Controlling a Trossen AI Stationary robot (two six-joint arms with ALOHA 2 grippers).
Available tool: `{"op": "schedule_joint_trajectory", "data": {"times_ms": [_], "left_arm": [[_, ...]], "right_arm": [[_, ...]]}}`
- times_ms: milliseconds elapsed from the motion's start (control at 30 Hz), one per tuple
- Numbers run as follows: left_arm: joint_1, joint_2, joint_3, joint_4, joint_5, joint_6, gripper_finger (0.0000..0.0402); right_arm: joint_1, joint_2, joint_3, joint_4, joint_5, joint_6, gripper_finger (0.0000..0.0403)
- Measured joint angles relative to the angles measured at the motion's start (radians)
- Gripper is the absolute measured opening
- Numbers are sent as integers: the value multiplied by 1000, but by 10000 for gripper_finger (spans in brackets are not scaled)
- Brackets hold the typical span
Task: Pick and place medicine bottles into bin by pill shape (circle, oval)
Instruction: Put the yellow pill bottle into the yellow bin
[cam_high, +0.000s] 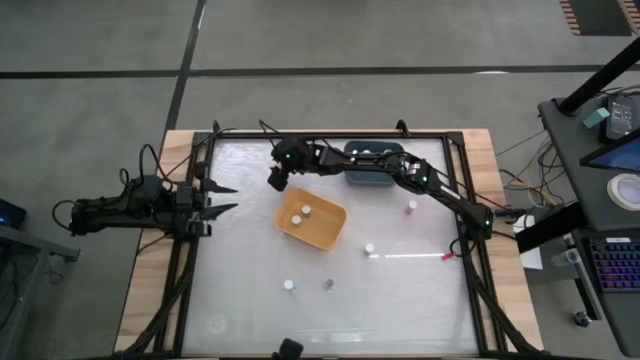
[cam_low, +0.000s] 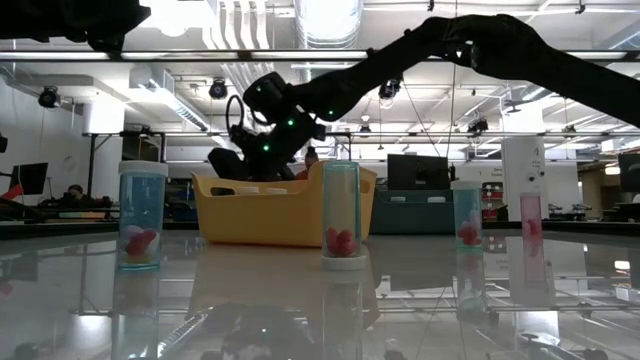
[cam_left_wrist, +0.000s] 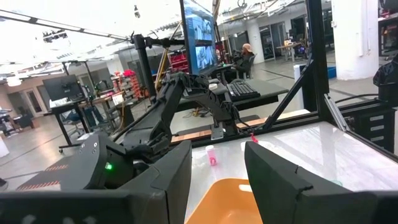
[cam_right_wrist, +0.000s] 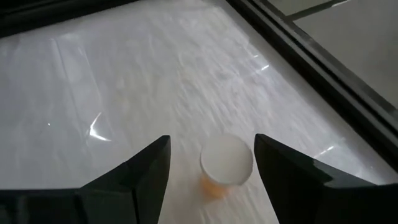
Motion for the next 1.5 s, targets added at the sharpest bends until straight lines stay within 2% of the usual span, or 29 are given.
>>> {"op": "schedule_joint_trajectory", "data": {"times_ms": [467, 1100, 1500], "left_arm": [[0, 0, 0, 6, 0, 3, 134], [0, 0, 2, 3, -1, 4, 134], [0, 0, 2, 3, -20, 21, 134]], "right_arm": [[-2, 0, -15, 29, -9, -5, 219], [-2, 0, -32, 59, -8, -6, 118], [2, -39, -20, 31, -8, -43, 118]]}}
